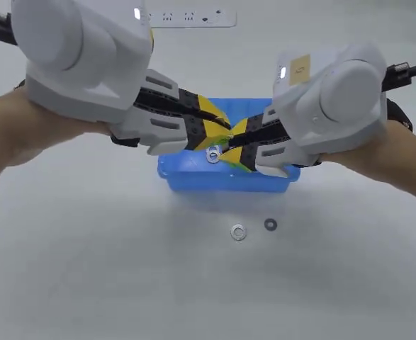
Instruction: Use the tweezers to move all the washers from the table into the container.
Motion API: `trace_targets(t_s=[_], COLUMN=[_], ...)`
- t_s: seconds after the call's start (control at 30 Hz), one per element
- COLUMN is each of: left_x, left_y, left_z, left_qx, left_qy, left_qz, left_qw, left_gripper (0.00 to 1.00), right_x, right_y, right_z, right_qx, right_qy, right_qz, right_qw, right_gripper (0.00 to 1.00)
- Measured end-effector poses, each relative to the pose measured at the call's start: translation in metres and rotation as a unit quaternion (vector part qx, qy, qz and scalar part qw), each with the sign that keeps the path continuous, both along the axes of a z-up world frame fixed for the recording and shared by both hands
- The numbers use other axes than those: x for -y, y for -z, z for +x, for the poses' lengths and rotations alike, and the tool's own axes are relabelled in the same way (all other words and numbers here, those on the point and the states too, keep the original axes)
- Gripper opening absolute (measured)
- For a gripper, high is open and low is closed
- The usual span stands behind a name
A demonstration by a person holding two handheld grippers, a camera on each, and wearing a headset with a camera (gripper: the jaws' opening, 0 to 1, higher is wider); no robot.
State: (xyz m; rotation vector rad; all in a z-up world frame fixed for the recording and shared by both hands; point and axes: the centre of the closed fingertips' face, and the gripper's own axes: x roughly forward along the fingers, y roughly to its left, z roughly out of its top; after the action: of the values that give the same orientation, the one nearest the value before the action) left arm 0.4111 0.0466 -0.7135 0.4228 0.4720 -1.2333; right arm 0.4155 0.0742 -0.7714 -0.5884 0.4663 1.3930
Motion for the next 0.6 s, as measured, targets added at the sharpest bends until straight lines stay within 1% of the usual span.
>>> trace_targets(t_s=[0.07,0.27,0.43,0.6], left_x=[0.0,0.002,0.003,0.004], left_y=[-0.003,-0.014,-0.028,-0.045], left_z=[-0.001,-0.006,-0.012,-0.021], left_qx=[0.0,0.01,0.02,0.034], left_qy=[0.0,0.003,0.003,0.008], left_qz=[-0.002,-0.004,-0.008,-0.008], left_qw=[1.0,0.9999,0.9998,0.9994], left_gripper=[0.07,0.07,0.07,0.07], right_x=[0.0,0.0,0.002,0.002], right_y=[-0.003,-0.013,-0.027,-0.043], right_z=[0.0,-0.004,-0.009,-0.015], right_qx=[0.001,0.01,0.02,0.029], right_qy=[0.0,-0.003,-0.002,-0.002], right_qz=[0.002,0.007,0.015,0.028], right_qw=[1.0,0.9999,0.9997,0.9992], right_gripper=[0.11,0.11,0.1,0.1])
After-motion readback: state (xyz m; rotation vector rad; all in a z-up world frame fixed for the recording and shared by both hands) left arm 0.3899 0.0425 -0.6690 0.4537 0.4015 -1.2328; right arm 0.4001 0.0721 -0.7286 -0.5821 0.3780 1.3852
